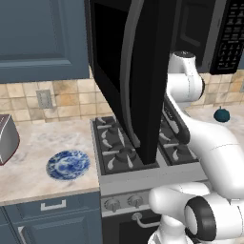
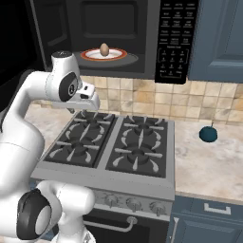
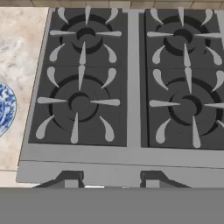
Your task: Pick the egg from the microwave and place it on plate located on the counter.
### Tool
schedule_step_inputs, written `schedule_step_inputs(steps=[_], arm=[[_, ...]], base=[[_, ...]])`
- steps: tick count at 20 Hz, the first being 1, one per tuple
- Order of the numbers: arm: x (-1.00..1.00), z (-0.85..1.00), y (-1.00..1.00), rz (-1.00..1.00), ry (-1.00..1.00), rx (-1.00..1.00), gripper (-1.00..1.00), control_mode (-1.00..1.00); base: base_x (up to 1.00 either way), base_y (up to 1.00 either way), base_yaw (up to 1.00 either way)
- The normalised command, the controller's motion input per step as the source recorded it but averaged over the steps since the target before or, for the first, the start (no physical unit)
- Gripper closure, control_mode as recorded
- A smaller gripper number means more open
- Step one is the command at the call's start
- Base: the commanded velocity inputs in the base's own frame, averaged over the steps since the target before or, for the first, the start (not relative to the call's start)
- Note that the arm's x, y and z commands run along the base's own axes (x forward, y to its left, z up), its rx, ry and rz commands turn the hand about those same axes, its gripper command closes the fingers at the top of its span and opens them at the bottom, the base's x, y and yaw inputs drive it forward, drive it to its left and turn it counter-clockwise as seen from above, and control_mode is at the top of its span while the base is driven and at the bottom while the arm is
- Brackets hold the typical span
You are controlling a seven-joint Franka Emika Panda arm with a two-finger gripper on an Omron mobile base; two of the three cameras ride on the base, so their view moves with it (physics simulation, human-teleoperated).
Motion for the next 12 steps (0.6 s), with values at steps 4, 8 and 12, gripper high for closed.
schedule_step_inputs(steps=[4,8,12], arm=[[-0.06,0.00,0.00,0.00,-0.11,0.00,-1.00,-1.00],[-0.34,0.17,-0.01,0.02,-0.32,0.00,-1.00,-1.00],[-0.25,0.56,-0.04,0.07,-0.32,0.00,-1.00,-1.00]], base=[[0.00,0.00,0.00],[0.00,0.00,0.00],[0.00,0.00,0.00]])
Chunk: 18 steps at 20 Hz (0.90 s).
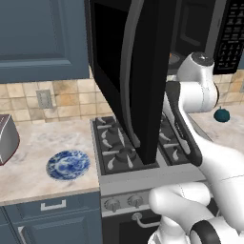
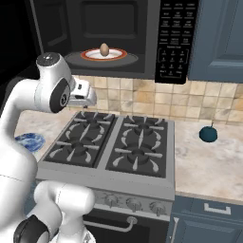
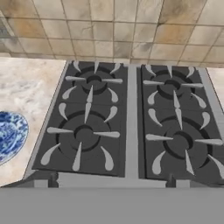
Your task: Pick the egg from the microwave and place it on plate located on the counter.
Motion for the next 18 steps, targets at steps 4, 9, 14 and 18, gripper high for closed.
schedule_step_inputs(steps=[4,9,14,18], arm=[[-0.01,0.61,0.00,0.03,-0.35,0.00,-1.00,-1.00],[0.00,0.60,0.00,0.01,-0.25,0.00,-1.00,-1.00],[0.00,0.59,0.00,0.01,-0.10,0.00,-1.00,-1.00],[0.14,0.35,-0.11,0.00,-0.06,0.00,-1.00,-1.00]], base=[[0.00,0.00,0.00],[0.00,0.00,0.00],[0.00,0.00,0.00],[0.00,0.00,0.00]])
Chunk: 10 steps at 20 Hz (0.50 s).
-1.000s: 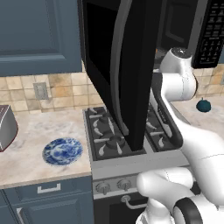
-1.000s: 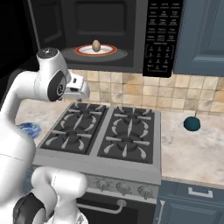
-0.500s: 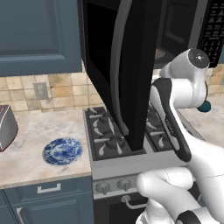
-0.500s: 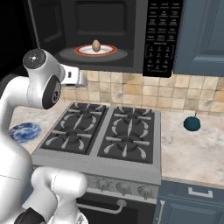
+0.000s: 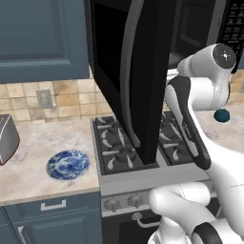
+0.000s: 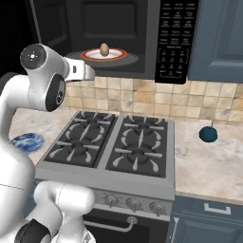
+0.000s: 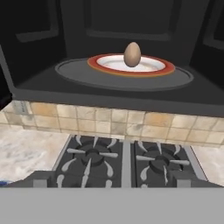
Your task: Pick the egg from the microwave and place it on plate located on the counter.
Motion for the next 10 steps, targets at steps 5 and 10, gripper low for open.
schedule_step_inputs(steps=[5,10], arm=[[0.07,0.19,-0.08,0.00,-0.11,0.00,-1.00,-1.00],[0.32,0.30,-0.10,0.00,-0.07,0.00,-1.00,-1.00]], base=[[0.00,0.00,0.00],[0.00,0.00,0.00]])
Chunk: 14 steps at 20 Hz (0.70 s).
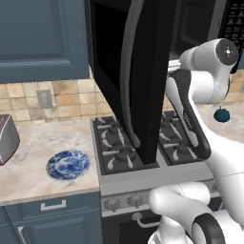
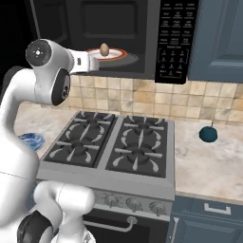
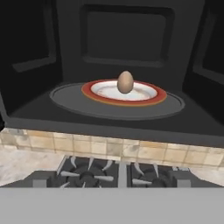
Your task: Pick the egg from the microwave and place it on plate located on the counter.
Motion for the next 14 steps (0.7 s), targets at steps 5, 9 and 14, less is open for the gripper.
schedule_step_inputs(steps=[5,9,14], arm=[[0.64,0.21,-0.07,0.00,0.00,0.00,-1.00,-1.00],[0.74,0.01,-0.05,0.00,0.00,0.00,-1.00,-1.00],[0.76,0.02,-0.15,0.00,0.00,0.04,-1.00,-1.00]], base=[[0.00,0.00,0.00],[0.00,0.00,0.00],[0.00,0.00,0.00]])
